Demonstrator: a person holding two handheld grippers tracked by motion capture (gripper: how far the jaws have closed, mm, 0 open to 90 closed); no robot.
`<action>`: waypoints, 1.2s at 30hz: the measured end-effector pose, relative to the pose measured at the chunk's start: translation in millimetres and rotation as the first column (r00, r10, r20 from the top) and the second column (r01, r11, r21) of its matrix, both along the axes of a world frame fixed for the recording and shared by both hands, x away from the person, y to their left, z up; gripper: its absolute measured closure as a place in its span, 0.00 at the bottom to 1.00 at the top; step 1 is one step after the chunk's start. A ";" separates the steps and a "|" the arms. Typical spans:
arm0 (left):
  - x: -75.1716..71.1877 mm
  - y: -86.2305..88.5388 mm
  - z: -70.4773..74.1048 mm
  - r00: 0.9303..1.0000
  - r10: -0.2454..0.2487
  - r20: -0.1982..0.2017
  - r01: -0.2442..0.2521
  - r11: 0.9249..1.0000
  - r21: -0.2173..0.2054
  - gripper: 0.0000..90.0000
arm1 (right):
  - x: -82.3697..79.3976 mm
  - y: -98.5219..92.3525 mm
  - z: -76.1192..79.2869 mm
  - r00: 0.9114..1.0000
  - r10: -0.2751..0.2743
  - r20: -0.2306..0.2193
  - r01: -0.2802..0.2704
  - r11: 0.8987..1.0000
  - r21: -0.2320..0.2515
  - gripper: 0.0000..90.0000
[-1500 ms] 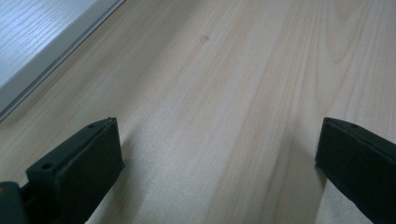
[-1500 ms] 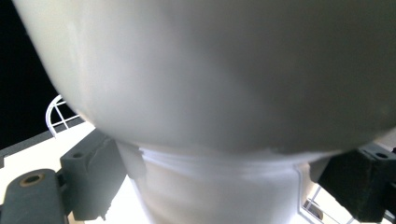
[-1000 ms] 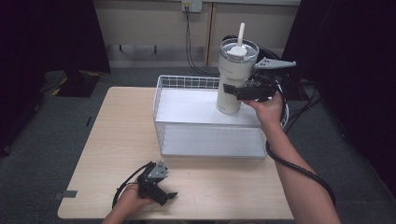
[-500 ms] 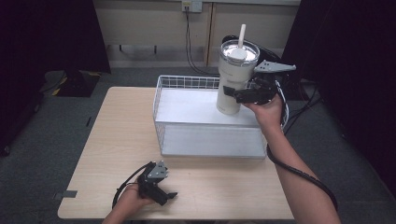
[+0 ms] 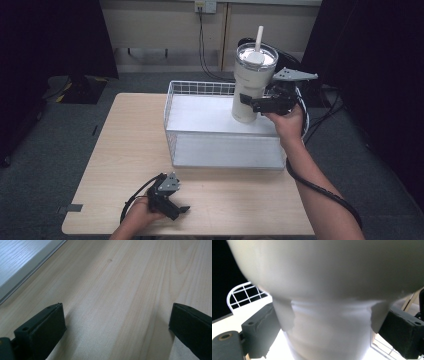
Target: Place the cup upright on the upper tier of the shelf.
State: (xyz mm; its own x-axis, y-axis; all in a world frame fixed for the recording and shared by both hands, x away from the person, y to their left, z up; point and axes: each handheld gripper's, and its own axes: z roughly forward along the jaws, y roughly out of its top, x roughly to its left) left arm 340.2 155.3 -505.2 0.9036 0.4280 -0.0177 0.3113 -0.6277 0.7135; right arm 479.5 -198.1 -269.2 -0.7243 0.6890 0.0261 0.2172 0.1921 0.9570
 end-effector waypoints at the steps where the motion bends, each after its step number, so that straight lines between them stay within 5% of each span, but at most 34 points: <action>1: 0.0 0.0 0.0 1.000 0.000 0.000 0.000 1.000 0.000 0.00 | -0.3 -0.2 -0.6 1.000 -0.002 -0.003 0.002 1.000 -0.009 0.10; 16: -0.4 -0.1 -0.3 1.000 0.006 0.001 -0.006 1.000 -0.003 0.00 | -19.7 -16.3 -10.4 0.999 -0.006 -0.046 0.002 0.996 -0.091 0.10; 36: -0.4 -0.1 -0.3 1.000 0.006 0.002 -0.006 1.000 -0.003 0.00 | -56.7 -28.4 -18.2 0.997 0.055 -0.044 -0.058 0.996 -0.063 0.11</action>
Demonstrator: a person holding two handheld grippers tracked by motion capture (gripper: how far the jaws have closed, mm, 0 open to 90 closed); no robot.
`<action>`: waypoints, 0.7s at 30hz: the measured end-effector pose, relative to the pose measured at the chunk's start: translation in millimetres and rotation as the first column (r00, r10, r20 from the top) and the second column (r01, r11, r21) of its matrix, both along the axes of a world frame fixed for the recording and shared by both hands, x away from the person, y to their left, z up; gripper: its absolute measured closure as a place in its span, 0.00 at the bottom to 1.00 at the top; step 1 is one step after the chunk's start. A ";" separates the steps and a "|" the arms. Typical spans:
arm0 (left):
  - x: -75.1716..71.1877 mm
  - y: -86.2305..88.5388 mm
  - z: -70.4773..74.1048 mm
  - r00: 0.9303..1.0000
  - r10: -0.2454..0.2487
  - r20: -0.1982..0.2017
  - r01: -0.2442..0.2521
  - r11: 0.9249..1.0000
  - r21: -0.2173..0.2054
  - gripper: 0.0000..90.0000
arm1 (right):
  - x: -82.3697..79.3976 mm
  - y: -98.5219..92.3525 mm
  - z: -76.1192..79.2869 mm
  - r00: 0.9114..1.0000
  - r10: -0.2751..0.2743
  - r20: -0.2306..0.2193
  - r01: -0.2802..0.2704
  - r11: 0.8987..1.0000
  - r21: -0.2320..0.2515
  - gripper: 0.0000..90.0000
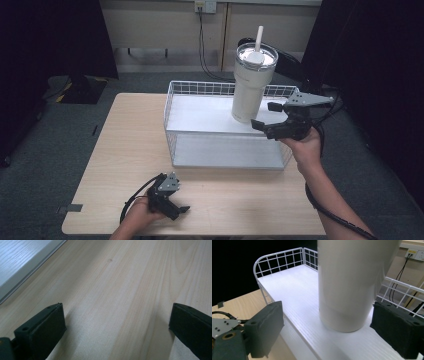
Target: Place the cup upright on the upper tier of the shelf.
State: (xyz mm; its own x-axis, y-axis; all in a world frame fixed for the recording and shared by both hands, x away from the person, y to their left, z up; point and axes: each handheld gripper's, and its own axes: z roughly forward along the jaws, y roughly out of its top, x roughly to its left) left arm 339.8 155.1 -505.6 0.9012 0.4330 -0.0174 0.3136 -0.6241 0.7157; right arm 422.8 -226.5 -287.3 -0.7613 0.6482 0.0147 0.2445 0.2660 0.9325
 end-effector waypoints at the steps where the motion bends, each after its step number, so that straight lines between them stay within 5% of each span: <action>1: 0.0 0.0 0.0 1.000 0.000 0.000 0.000 1.000 0.000 0.00 | -3.1 -0.8 -0.8 1.000 0.007 -0.001 -0.007 1.000 0.005 0.11; 21: -0.2 0.1 0.0 1.000 0.001 -0.002 -0.001 1.000 0.001 0.00 | -34.3 -5.9 -16.2 0.997 0.070 -0.012 -0.070 0.997 0.022 0.13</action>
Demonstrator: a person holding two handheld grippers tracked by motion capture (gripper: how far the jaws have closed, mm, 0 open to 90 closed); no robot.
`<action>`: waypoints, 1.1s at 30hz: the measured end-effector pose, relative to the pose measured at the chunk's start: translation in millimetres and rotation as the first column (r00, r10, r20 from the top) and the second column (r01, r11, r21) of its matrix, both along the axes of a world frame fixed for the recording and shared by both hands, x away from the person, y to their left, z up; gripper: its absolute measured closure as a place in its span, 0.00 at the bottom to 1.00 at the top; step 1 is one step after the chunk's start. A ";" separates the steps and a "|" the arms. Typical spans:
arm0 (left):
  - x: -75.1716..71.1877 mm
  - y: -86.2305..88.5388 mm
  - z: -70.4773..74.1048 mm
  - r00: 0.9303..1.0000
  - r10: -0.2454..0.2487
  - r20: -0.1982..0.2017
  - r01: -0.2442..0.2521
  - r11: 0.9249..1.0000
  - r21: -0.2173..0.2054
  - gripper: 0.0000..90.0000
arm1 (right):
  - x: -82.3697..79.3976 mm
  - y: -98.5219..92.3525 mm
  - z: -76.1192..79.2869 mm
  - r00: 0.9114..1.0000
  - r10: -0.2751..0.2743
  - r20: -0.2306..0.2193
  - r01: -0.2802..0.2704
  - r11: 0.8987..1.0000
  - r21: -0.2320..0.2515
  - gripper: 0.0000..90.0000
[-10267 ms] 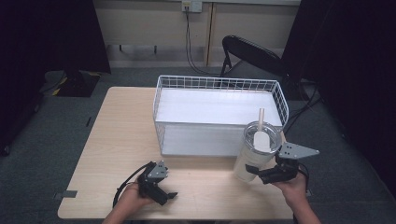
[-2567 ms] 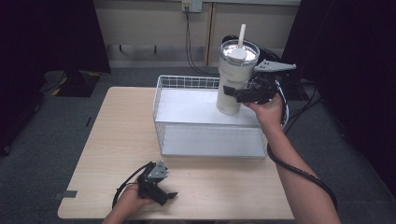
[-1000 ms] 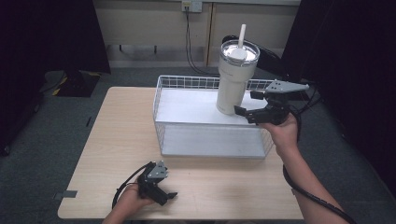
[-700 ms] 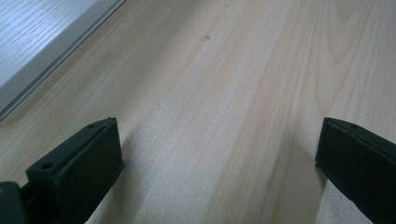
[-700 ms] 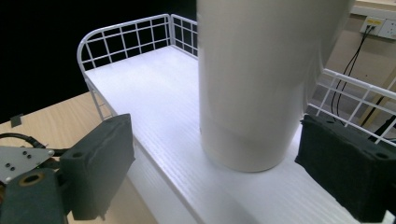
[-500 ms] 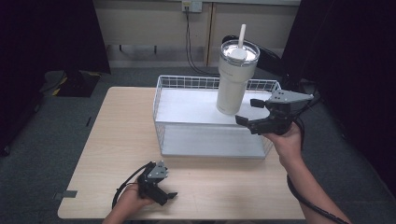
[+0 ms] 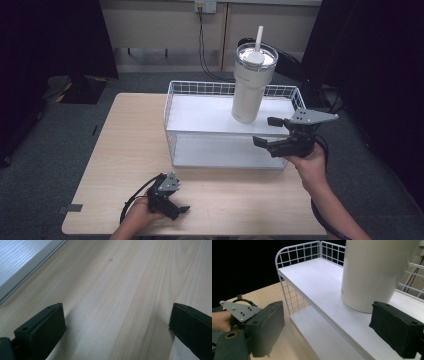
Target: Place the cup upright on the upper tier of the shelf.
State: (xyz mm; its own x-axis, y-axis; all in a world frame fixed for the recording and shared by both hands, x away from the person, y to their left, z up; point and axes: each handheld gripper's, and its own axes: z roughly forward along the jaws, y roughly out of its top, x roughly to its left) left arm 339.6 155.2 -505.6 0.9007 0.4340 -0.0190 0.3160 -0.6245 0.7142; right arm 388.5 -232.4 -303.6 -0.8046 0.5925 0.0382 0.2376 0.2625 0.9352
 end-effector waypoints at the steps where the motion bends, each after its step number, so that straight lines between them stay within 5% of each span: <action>1: 0.0 0.0 0.0 1.000 0.000 0.000 0.000 1.000 0.000 0.00 | -1.2 -0.1 -0.4 1.000 0.003 -0.001 -0.003 1.000 0.002 0.13; 21: -0.2 0.0 0.0 1.000 0.002 0.001 -0.002 1.000 0.001 0.00 | -24.2 -1.3 -23.4 0.999 0.030 -0.031 -0.030 1.000 0.007 0.13; 33: -0.2 0.2 0.2 1.000 0.001 0.002 -0.001 1.000 0.005 0.00 | -36.6 -3.1 -55.2 0.997 0.049 -0.062 -0.050 0.999 -0.001 0.13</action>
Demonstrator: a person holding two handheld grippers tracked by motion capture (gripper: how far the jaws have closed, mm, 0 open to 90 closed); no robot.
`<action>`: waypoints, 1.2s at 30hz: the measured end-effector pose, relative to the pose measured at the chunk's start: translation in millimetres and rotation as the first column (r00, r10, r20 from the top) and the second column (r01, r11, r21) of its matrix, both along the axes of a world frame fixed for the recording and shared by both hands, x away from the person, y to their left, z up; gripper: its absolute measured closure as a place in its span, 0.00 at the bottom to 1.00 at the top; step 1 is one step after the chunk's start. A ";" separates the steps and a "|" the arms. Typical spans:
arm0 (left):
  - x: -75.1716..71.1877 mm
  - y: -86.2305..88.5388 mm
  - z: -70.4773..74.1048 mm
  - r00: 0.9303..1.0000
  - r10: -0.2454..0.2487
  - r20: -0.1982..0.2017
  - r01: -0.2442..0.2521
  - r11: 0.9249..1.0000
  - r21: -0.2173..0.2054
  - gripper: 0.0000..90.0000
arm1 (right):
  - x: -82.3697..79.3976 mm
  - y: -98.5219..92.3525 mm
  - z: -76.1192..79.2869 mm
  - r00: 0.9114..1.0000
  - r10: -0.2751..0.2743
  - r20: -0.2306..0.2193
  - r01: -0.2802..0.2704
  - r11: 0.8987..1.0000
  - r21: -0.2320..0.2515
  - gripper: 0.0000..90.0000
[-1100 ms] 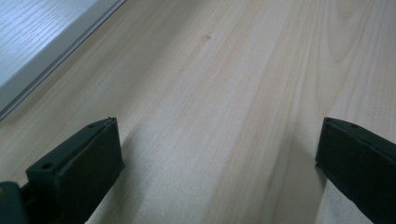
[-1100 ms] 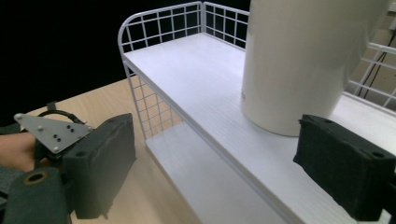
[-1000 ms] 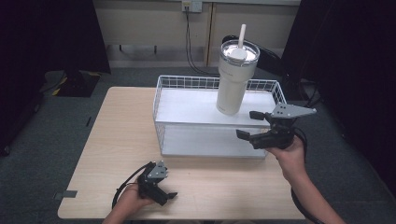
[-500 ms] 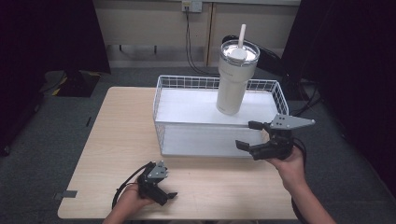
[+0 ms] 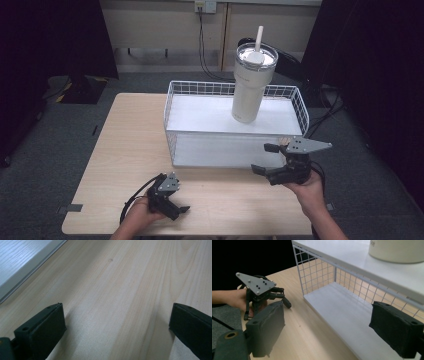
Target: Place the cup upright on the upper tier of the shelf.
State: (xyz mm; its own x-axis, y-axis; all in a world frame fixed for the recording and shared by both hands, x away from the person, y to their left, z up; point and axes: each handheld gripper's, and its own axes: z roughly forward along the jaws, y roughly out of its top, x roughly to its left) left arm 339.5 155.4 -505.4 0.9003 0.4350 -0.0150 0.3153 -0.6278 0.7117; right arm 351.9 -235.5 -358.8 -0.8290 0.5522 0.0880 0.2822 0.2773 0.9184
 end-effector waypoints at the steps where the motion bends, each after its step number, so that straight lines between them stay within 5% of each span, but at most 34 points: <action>1: -0.2 -0.2 -0.1 1.000 0.003 -0.001 -0.003 1.000 -0.004 0.00 | -0.5 -0.2 -2.8 1.000 0.004 -0.006 -0.004 1.000 0.004 0.13; 22: -0.2 -0.3 -0.3 1.000 0.004 -0.001 -0.004 1.000 -0.005 0.00 | -6.0 -3.3 -56.8 0.998 0.016 -0.066 -0.018 1.000 -0.023 0.13; 36: 0.0 -0.1 -0.1 1.000 0.001 0.001 -0.001 1.000 0.000 0.00 | -8.1 -1.3 -109.0 0.990 0.015 -0.137 -0.025 0.997 -0.073 0.13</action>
